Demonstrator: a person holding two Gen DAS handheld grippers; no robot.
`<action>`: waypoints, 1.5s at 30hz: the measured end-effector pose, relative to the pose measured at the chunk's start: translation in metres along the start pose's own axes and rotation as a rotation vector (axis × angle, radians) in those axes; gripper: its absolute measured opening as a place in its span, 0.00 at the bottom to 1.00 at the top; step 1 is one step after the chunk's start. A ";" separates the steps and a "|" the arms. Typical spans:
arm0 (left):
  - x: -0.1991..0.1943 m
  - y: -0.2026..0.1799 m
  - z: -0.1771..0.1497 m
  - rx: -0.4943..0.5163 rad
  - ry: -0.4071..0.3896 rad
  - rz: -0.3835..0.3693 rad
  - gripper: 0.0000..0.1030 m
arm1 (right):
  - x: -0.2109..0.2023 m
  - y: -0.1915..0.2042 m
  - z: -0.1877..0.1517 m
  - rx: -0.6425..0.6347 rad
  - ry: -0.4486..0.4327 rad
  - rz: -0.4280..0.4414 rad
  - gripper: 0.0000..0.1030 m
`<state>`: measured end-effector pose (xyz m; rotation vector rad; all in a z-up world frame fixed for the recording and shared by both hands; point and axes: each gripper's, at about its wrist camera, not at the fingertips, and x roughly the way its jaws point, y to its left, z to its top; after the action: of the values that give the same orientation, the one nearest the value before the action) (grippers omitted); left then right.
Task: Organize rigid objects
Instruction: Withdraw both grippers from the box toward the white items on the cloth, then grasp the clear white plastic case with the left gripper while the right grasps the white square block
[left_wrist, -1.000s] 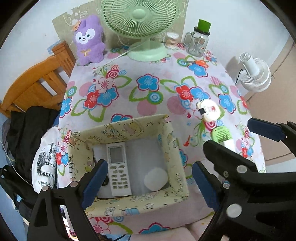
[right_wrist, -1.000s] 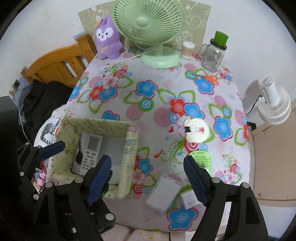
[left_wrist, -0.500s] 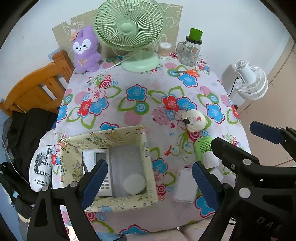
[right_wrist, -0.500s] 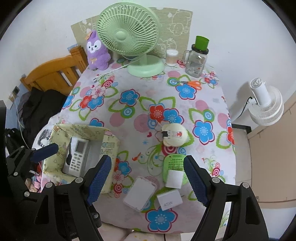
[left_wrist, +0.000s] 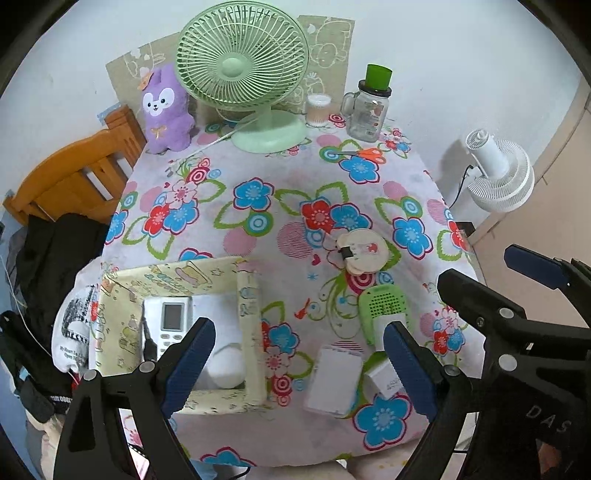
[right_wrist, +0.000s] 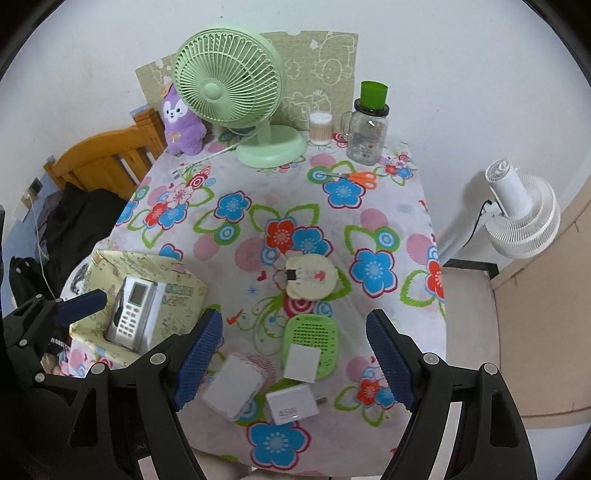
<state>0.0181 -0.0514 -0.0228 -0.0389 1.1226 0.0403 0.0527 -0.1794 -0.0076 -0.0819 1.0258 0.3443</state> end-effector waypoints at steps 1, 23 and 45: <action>0.001 -0.002 0.000 -0.003 0.002 0.000 0.91 | 0.000 -0.002 -0.001 -0.003 -0.001 0.000 0.80; 0.034 -0.042 -0.017 -0.048 0.012 -0.018 0.91 | 0.025 -0.053 -0.025 -0.019 0.033 0.030 0.80; 0.104 -0.055 -0.057 -0.077 0.090 0.022 0.91 | 0.100 -0.066 -0.067 -0.055 0.126 0.067 0.80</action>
<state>0.0145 -0.1079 -0.1410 -0.0982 1.2109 0.1028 0.0657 -0.2330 -0.1332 -0.1202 1.1454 0.4322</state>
